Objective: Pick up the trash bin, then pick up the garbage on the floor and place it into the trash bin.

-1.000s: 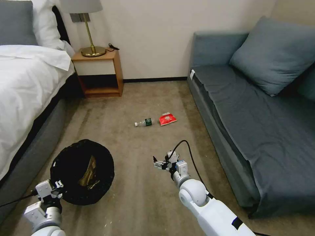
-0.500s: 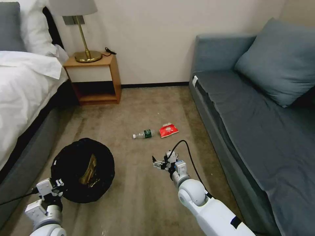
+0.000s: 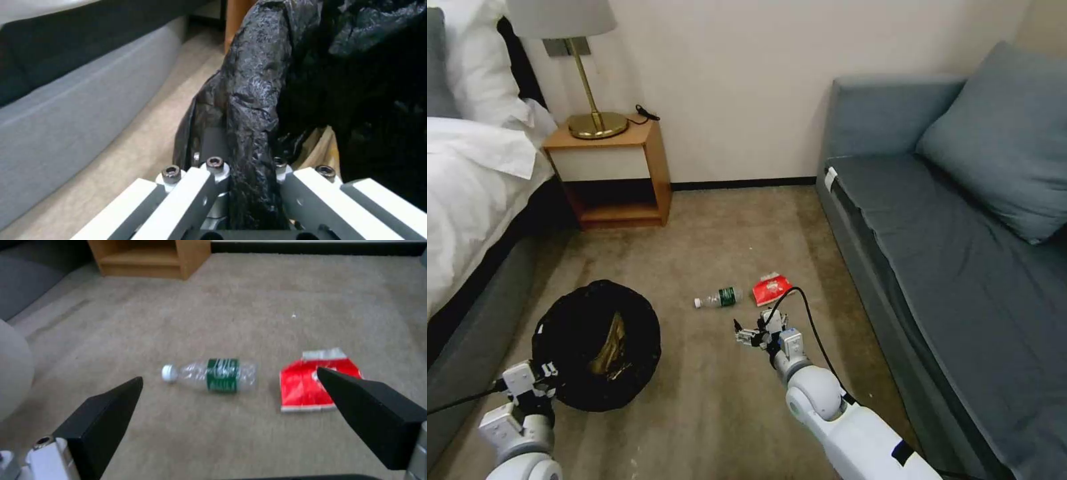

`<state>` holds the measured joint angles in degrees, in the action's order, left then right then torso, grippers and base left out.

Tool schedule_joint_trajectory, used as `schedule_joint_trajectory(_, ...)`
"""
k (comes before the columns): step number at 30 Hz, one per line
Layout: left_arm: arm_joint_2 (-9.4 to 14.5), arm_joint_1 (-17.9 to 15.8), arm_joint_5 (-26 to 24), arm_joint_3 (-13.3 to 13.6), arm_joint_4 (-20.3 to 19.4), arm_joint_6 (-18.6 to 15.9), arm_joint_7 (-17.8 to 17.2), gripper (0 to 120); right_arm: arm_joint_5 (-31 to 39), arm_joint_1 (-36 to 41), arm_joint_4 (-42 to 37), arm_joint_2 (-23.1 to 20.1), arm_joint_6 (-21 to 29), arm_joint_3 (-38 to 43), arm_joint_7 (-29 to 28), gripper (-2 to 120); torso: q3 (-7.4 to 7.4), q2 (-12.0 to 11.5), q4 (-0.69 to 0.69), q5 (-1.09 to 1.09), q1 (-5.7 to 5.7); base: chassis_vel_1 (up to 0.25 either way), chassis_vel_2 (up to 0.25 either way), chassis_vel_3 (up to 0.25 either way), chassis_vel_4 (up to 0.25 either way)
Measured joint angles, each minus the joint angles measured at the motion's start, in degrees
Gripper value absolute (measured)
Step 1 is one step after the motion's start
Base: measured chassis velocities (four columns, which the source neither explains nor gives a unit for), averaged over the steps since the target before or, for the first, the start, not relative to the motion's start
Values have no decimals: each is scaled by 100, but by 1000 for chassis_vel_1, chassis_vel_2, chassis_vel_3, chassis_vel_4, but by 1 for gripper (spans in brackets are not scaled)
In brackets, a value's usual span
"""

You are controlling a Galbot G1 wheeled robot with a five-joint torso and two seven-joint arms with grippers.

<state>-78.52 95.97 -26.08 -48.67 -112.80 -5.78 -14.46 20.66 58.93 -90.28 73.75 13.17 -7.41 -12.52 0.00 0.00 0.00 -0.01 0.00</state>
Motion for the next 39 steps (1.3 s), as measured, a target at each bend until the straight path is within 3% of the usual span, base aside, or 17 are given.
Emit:
schedule_joint_trajectory(23, -33, 3, -1, -2, 24, 2, -3, 3, -114, 96, -5, 4, -34, -52, 7, 100, 0, 0, 0, 1, 0, -176, 181, 181, -178)
schedule_joint_trajectory(28, -33, 3, -3, 0, 24, 3, -4, 3, -112, 138, -54, -92, -159, -102, 282, 100, 0, 0, 0, 2, 0, -163, 185, 155, -148)
schedule_joint_trajectory(34, 20, 32, -17, -27, 21, 8, -3, 3, -626, 89, -1, -340, 5, 77, 2204, 100, 0, 0, -1, 2, 0, -77, 57, 38, -64)
schedule_joint_trajectory(36, 34, 36, -39, -52, 20, 8, -3, 3, -947, -79, 92, -353, 352, 94, 2804, 100, -1, 0, 1, 2, 0, 0, 0, 0, 0)
schedule_joint_trajectory(39, 54, 36, -63, -85, 21, 8, -2, 3, -1299, -286, 252, -332, 571, 80, 3186, 100, -1, 0, 1, 1, 0, 0, 0, 0, 0)
